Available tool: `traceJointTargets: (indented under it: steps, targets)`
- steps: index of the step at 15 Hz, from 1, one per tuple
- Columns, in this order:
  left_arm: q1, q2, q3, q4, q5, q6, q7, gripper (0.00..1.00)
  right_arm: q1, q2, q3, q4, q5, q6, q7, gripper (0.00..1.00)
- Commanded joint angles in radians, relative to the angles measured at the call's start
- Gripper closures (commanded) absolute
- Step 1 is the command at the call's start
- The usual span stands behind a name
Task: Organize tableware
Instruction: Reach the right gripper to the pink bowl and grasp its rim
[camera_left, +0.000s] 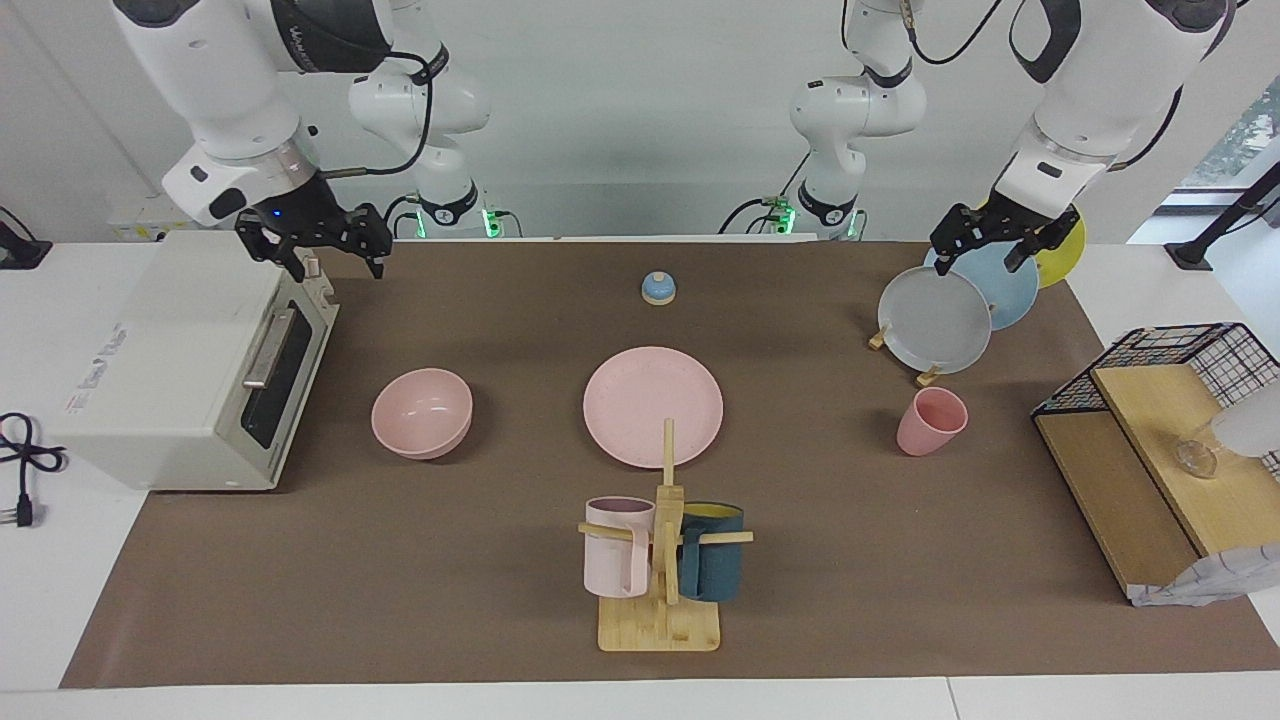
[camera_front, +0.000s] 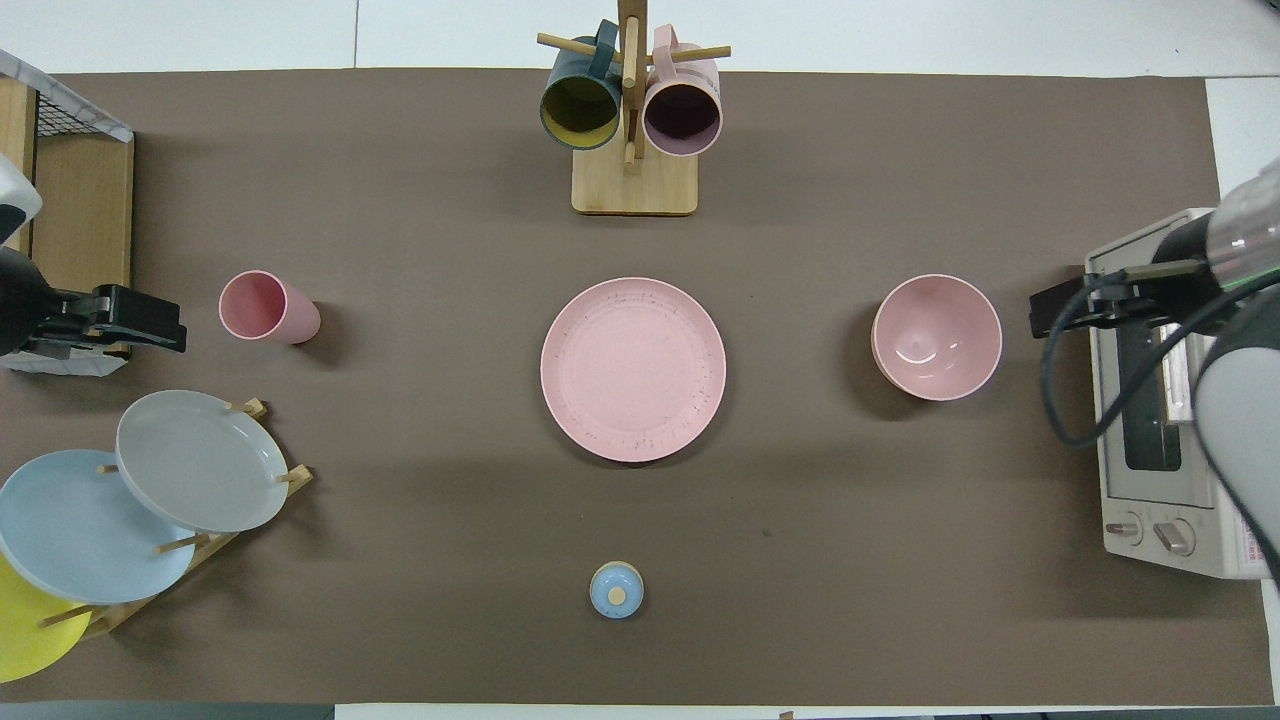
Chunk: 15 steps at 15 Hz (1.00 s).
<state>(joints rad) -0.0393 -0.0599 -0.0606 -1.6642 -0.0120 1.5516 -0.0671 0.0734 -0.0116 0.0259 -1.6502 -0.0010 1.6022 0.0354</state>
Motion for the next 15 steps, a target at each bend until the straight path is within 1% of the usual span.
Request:
traceJointTargets:
  steps: [1, 2, 5, 6, 9, 10, 12, 13, 14, 15]
  targets:
    - [0.006, -0.003, -0.001, 0.006, -0.003, -0.007, 0.003, 0.00, 0.081, 0.034, 0.002, -0.089, 0.023, 0.140, 0.101, 0.00]
    - [0.006, -0.003, -0.001, 0.006, -0.003, -0.007, 0.003, 0.00, 0.092, 0.060, 0.002, -0.121, 0.023, 0.209, 0.118, 0.00]
    - [0.006, -0.003, -0.001, 0.006, -0.003, -0.007, 0.003, 0.00, 0.131, 0.119, 0.002, -0.274, 0.019, 0.451, 0.120, 0.00]
    - [0.006, -0.003, -0.001, 0.006, -0.003, -0.007, 0.003, 0.00, 0.140, 0.120, 0.002, -0.327, 0.016, 0.511, 0.118, 0.00]
    - [0.006, -0.003, -0.001, 0.006, -0.003, -0.007, 0.003, 0.00, 0.137, 0.131, 0.002, -0.413, 0.012, 0.611, 0.115, 0.00]
    - [0.006, -0.003, -0.001, 0.006, -0.003, -0.007, 0.003, 0.00, 0.138, 0.142, 0.002, -0.430, 0.010, 0.637, 0.116, 0.00]
    - [0.006, -0.003, -0.001, 0.006, -0.003, -0.007, 0.003, 0.00, 0.141, 0.176, 0.002, -0.433, 0.010, 0.645, 0.118, 0.02]
    - [0.006, -0.003, -0.001, 0.006, -0.003, -0.007, 0.003, 0.00, 0.141, 0.191, 0.002, -0.433, 0.009, 0.645, 0.120, 0.10]
    - [0.006, -0.003, -0.001, 0.006, -0.003, -0.007, 0.003, 0.00, 0.143, 0.197, 0.002, -0.433, 0.003, 0.645, 0.118, 0.22]
    - [0.006, -0.003, -0.001, 0.006, -0.003, -0.007, 0.003, 0.00, 0.141, 0.197, 0.002, -0.433, -0.023, 0.644, 0.118, 0.43]
